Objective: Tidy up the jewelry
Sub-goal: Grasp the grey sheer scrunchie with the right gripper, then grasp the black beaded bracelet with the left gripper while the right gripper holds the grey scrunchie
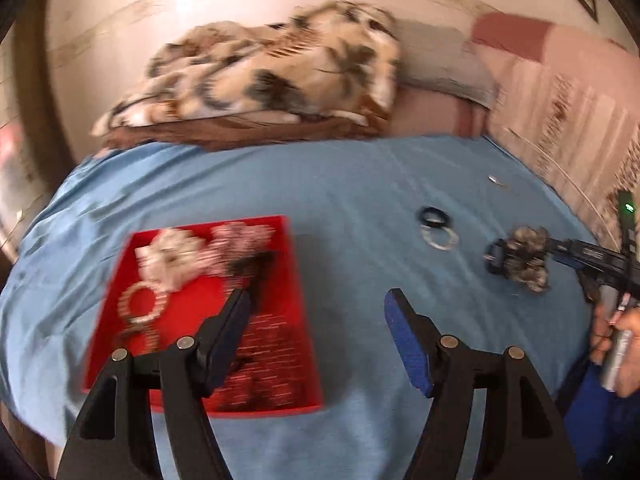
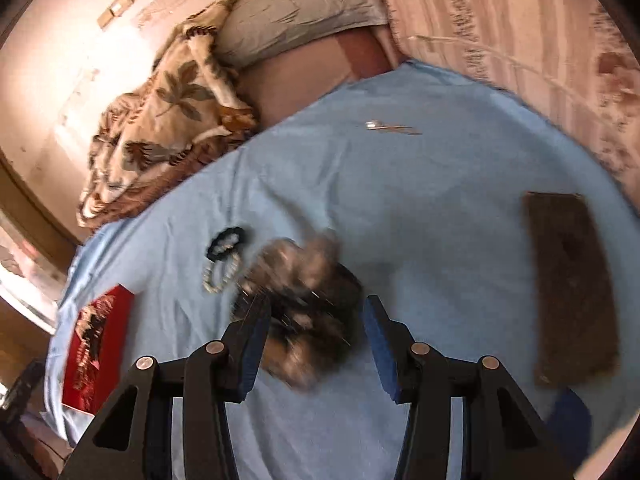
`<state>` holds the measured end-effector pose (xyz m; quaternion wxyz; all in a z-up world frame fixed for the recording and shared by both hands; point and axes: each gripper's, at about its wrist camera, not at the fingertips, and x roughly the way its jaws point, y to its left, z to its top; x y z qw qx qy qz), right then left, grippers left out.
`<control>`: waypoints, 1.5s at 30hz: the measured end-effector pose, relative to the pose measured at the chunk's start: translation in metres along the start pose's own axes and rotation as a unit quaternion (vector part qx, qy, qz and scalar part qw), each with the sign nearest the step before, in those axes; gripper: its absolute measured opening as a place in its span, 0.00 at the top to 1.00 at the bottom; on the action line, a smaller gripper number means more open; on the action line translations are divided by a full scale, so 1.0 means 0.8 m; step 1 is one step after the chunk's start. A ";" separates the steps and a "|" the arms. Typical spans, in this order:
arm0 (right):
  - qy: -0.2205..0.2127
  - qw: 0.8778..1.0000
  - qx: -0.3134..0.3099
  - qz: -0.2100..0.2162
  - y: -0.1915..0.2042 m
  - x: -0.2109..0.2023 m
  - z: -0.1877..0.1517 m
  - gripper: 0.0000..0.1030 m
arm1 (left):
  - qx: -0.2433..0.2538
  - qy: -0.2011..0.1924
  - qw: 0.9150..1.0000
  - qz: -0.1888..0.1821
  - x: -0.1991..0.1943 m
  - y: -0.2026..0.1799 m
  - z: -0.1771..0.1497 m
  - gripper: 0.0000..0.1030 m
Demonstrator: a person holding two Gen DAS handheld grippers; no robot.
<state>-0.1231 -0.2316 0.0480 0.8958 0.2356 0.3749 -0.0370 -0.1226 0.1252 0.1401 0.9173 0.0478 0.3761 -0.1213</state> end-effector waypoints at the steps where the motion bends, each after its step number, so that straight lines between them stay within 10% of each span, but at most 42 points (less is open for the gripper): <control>1: 0.006 1.000 -0.002 0.001 0.001 0.011 0.002 0.48 | 0.005 0.005 1.000 -0.005 0.006 -0.013 0.004 0.33; 17: 0.028 0.997 0.043 0.049 -0.029 0.036 0.002 0.48 | 0.002 0.145 0.989 -0.021 0.239 -0.140 0.082 0.34; 23: 0.032 0.997 0.043 0.048 -0.031 0.044 0.006 0.48 | 0.025 0.180 0.983 -0.023 0.297 -0.180 0.086 0.59; 41: 0.053 0.998 0.007 0.021 -0.018 0.068 0.005 0.57 | 0.053 0.140 0.987 -0.060 0.258 -0.240 0.040 0.60; 45: 0.050 0.998 -0.020 0.011 -0.008 0.067 0.003 0.79 | 0.066 0.135 0.987 -0.054 0.247 -0.247 0.033 0.93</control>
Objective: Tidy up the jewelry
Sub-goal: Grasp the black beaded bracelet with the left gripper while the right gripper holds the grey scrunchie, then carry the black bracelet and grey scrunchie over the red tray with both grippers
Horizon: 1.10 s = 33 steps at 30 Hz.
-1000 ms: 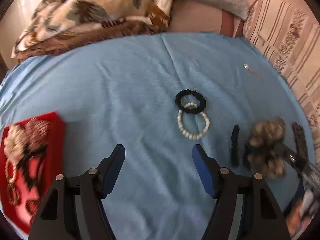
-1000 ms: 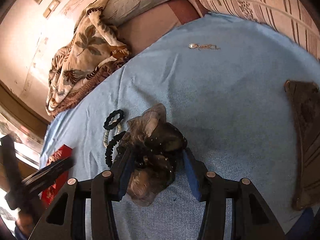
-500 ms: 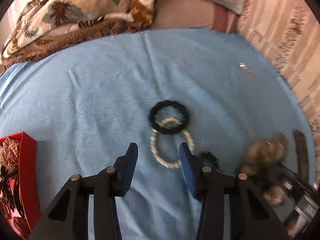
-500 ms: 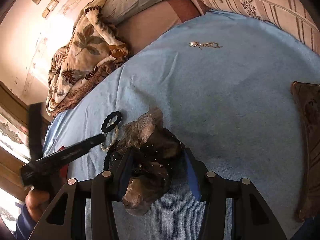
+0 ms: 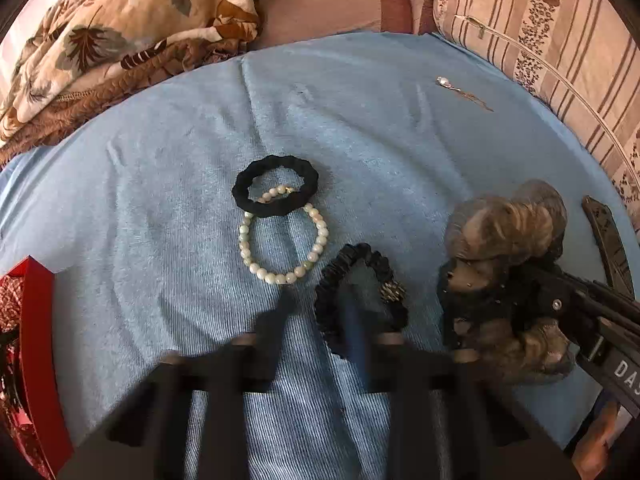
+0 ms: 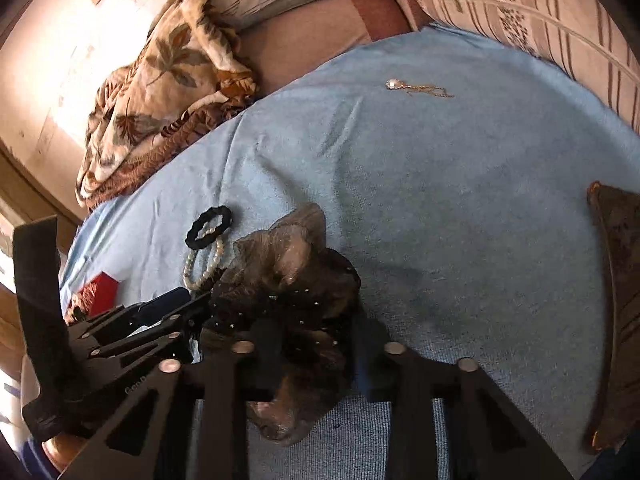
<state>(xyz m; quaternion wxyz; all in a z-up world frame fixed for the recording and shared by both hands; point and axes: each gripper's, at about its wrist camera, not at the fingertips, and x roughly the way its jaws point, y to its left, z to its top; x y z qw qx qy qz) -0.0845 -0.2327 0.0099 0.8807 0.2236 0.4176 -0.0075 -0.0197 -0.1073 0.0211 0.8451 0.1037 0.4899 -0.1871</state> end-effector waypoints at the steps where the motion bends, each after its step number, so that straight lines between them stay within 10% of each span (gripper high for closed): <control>1: -0.004 1.000 -0.006 -0.001 0.002 -0.002 0.000 0.80 | -0.008 0.003 1.000 -0.006 -0.004 0.002 0.000 0.93; 16: -0.048 0.998 0.034 0.005 -0.012 -0.046 -0.007 0.81 | 0.013 -0.104 0.994 -0.012 -0.145 0.033 -0.073 0.93; 33: -0.041 0.993 0.114 0.011 -0.001 -0.090 -0.080 0.81 | -0.025 -0.112 0.991 -0.063 -0.197 0.098 -0.117 0.93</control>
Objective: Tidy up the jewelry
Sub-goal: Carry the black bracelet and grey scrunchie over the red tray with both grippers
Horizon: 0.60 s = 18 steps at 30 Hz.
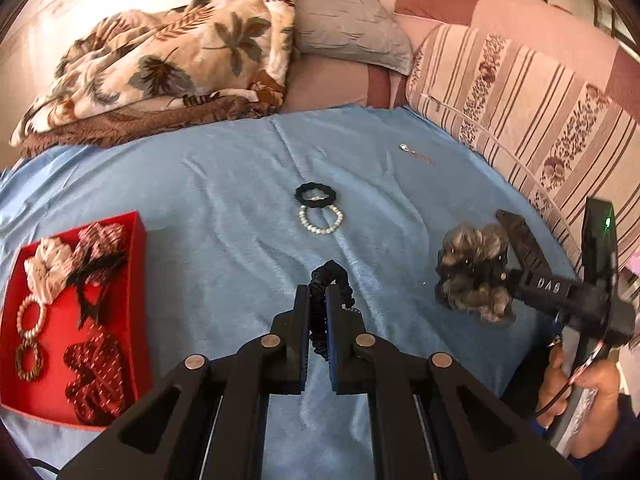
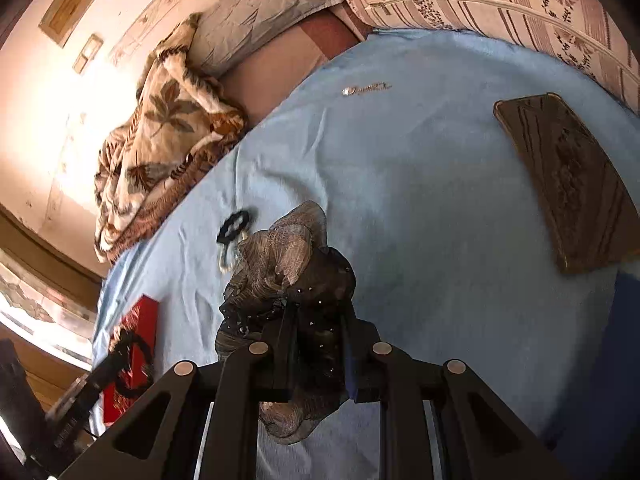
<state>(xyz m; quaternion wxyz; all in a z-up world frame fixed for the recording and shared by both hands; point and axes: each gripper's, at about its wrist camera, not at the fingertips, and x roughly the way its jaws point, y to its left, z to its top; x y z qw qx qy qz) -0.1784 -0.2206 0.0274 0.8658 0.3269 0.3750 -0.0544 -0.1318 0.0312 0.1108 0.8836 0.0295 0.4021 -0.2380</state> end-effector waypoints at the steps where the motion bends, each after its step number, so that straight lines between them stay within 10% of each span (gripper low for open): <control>1: 0.000 1.000 -0.004 -0.007 0.004 -0.001 -0.005 0.81 | -0.005 0.000 1.000 -0.002 -0.003 0.005 -0.001 0.93; 18: 0.041 0.987 -0.124 0.091 0.174 -0.017 -0.049 0.81 | -0.132 -0.062 0.981 0.129 -0.125 0.222 -0.038 0.93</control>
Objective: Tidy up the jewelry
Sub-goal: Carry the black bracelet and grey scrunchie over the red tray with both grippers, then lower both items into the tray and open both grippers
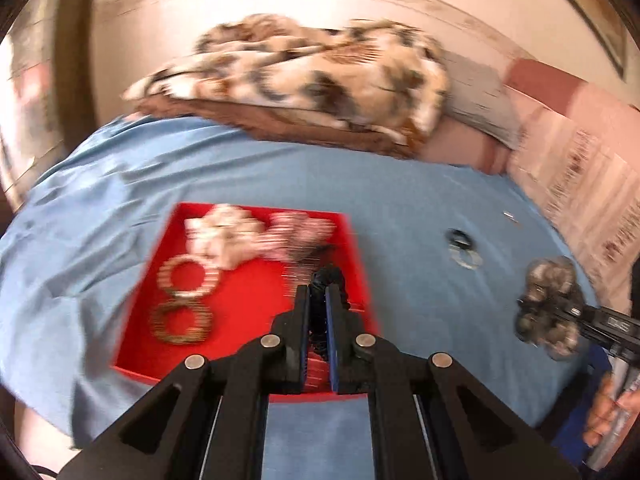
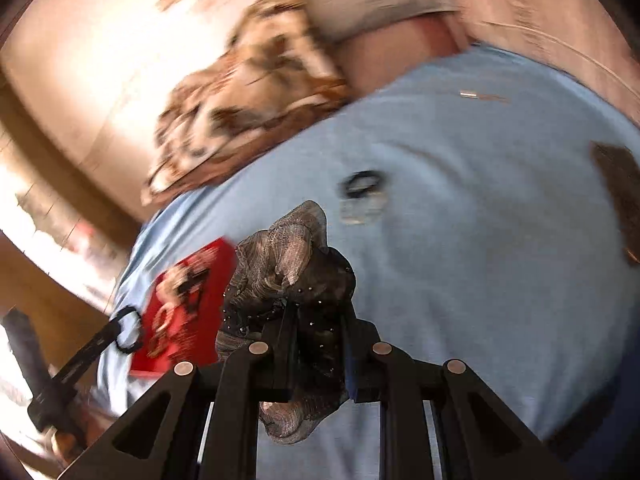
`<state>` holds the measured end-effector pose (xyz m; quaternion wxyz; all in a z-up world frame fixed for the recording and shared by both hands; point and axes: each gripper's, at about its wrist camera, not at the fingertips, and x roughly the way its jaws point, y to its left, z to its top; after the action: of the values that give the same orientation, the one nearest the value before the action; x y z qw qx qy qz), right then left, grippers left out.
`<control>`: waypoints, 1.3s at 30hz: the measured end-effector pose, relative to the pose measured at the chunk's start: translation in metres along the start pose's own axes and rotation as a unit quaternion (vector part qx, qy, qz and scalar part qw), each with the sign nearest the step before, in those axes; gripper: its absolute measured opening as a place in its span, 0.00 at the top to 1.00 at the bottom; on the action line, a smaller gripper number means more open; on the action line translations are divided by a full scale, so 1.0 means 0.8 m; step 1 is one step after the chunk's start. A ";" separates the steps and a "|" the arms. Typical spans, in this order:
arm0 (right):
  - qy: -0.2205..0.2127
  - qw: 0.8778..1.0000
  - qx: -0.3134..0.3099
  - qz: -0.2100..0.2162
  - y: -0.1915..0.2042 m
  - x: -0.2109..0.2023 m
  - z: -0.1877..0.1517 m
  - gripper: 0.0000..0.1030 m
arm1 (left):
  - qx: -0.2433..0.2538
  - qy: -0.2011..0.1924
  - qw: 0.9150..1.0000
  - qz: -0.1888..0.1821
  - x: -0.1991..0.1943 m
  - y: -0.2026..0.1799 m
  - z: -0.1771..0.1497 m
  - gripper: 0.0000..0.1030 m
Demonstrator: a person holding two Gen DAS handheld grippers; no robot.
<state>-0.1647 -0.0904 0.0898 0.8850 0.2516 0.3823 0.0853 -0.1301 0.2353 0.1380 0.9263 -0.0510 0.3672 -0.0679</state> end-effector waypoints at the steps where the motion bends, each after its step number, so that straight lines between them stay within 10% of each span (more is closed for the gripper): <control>1: 0.013 1.000 -0.014 0.011 0.018 0.011 0.002 0.81 | -0.008 0.001 1.000 0.008 0.003 0.012 0.002 0.93; 13: 0.122 0.984 -0.101 0.083 0.180 0.120 -0.017 0.81 | -0.122 0.000 0.993 -0.008 0.045 0.139 -0.001 0.93; 31: 0.160 0.964 -0.215 -0.009 0.299 0.287 -0.024 0.80 | -0.133 0.080 0.983 -0.101 0.060 0.153 -0.038 0.92; 39: 0.170 0.963 -0.208 -0.015 0.295 0.298 -0.030 0.57 | -0.155 0.054 0.979 -0.121 0.052 0.167 -0.039 0.45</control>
<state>-0.0073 0.2032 0.0452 0.8412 0.0375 0.5045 0.1912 -0.1102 0.3589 0.0680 0.8711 -0.2337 0.4136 -0.1242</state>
